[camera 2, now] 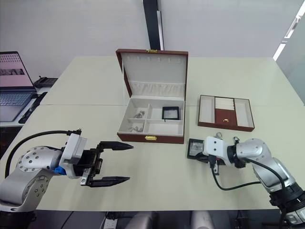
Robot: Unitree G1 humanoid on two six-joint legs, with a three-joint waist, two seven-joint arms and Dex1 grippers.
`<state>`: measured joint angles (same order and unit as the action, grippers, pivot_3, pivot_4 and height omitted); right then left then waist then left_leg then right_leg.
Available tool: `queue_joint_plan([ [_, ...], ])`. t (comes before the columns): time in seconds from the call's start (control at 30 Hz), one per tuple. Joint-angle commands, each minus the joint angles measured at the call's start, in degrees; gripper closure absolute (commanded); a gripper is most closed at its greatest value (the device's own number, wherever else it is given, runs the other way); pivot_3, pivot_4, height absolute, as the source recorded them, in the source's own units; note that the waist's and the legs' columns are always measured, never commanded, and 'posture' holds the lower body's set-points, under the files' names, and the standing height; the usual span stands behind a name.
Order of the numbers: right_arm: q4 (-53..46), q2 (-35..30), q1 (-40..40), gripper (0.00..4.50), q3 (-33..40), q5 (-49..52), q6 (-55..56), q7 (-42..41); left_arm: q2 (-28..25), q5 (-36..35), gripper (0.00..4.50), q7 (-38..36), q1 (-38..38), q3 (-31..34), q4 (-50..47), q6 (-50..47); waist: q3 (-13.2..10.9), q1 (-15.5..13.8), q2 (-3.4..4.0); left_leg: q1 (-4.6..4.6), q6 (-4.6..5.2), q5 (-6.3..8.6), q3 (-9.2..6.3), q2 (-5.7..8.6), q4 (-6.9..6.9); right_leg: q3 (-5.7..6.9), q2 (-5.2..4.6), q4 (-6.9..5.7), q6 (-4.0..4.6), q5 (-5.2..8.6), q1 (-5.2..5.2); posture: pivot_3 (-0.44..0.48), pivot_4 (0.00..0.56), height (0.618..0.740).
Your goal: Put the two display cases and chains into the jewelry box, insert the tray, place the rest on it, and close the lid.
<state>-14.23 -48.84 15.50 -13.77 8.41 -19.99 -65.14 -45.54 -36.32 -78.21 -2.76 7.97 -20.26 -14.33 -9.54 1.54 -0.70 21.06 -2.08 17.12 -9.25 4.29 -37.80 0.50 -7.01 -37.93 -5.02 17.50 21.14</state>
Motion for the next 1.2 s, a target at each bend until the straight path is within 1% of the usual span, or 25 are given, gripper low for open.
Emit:
queue_joint_plan([
  [0.03, -6.8, -5.0, 0.2, 4.5, 5.5, 4.7, -5.3, -3.2, -1.0, 0.7, 0.0, 0.2, 0.2, 0.6, 0.2, 0.8, -0.1, 0.0, 0.08, 0.02, 0.0, 0.0, 0.0, 0.0, 0.0, 0.0, -0.01, 0.0, 0.0, 0.0, 0.01, 0.0, 0.15, 0.74],
  [0.13, -12.0, -8.5, 0.3, 4.5, 8.4, 9.6, -10.9, -5.0, -0.9, 0.8, 0.0, 1.3, 1.0, 1.4, 0.3, 0.4, -0.1, 0.0, 0.08, 0.02, 0.01, 0.0, 0.0, 0.0, 0.01, 0.02, 0.01, 0.01, 0.0, 0.0, 0.02, 0.0, 0.15, 0.74],
  [0.27, -17.0, -11.1, 3.5, 4.5, 10.1, 13.8, -17.8, -4.8, -0.5, -0.5, 0.0, 6.4, 2.1, 4.2, -0.7, -2.1, -0.1, 0.0, 0.08, 0.02, 0.02, 0.01, 0.0, -0.03, 0.03, 0.02, 0.03, 0.01, 0.0, 0.0, 0.03, 0.0, 0.15, 0.74],
  [0.33, -17.2, -11.1, 7.3, 4.5, 9.2, 14.4, -20.3, -4.3, -1.0, -0.5, 0.0, 9.7, 2.1, 5.6, -1.2, -4.2, -0.1, 0.0, 0.08, 0.02, 0.03, 0.02, 0.0, -0.03, 0.02, 0.01, 0.01, 0.0, 0.0, 0.0, 0.03, 0.0, 0.15, 0.74],
  [0.47, -15.5, -8.0, 17.1, 4.5, 5.5, 15.5, -26.6, -2.6, -2.1, 1.5, 0.0, 15.5, 1.1, 6.9, -1.4, -7.3, -0.1, 0.0, 0.08, 0.03, 0.01, 0.01, -0.01, -0.02, 0.02, 0.02, 0.01, 0.01, -0.01, 0.0, 0.05, 0.0, 0.15, 0.74],
  [0.53, -13.4, -5.7, 22.3, 4.5, 2.5, 15.4, -29.0, -2.6, -2.2, 1.8, 0.0, 17.6, 0.6, 7.2, -1.7, -8.4, -0.1, 0.1, 0.08, 0.02, 0.01, 0.01, 0.0, -0.02, 0.03, 0.01, 0.02, 0.0, 0.0, 0.0, 0.07, 0.0, 0.15, 0.74],
  [0.63, -9.3, -2.8, 28.2, 4.5, -2.1, 13.6, -29.4, -2.8, -2.5, 2.1, 0.0, 18.8, 0.0, 6.9, -1.7, -9.0, -0.1, 0.1, 0.07, 0.09, 0.0, 0.0, -0.02, -0.02, 0.04, 0.01, 0.0, 0.01, 0.0, 0.0, 0.15, 0.0, 0.15, 0.74],
  [0.73, -3.2, 2.2, 34.5, 4.5, -6.8, 11.3, -29.6, -2.1, -3.0, 2.5, 0.0, 19.5, -0.9, 6.9, -1.3, -9.5, -0.1, 0.2, 0.07, 0.21, -0.01, -0.01, -0.02, -0.01, 0.01, 0.01, -0.01, 0.0, 0.0, -0.01, 0.26, 0.0, 0.15, 0.74],
  [0.83, 1.1, 5.3, 36.9, 4.5, -9.3, 9.2, -28.2, -1.8, -3.3, 2.4, 0.0, 18.8, -1.2, 6.5, -1.1, -9.7, -0.1, 0.2, 0.07, 0.32, -0.03, -0.01, -0.07, -0.02, -0.01, 0.04, -0.01, -0.04, 0.0, -0.01, 0.39, 0.0, 0.15, 0.74],
  [1.0, 12.5, 12.5, 40.8, 4.5, -14.0, 3.8, -22.8, -1.1, -4.0, 3.8, 0.0, 17.5, -1.1, 6.0, 0.3, -8.5, -0.1, 0.3, 0.07, 0.67, -0.08, -0.05, -0.07, -0.01, -0.08, 0.03, -0.02, -0.1, 0.05, -0.04, 0.78, 0.0, 0.15, 0.74],
  [1.2, 20.5, 17.3, 42.9, 4.5, -15.4, 0.2, -18.5, -1.6, -3.2, 5.4, 0.0, 16.5, -1.1, 5.2, 1.8, -6.2, -0.1, 0.3, 0.07, 0.85, -0.14, -0.08, -0.07, 0.0, -0.07, 0.02, -0.01, -0.15, 0.11, -0.08, 1.01, 0.0, 0.15, 0.74],
])
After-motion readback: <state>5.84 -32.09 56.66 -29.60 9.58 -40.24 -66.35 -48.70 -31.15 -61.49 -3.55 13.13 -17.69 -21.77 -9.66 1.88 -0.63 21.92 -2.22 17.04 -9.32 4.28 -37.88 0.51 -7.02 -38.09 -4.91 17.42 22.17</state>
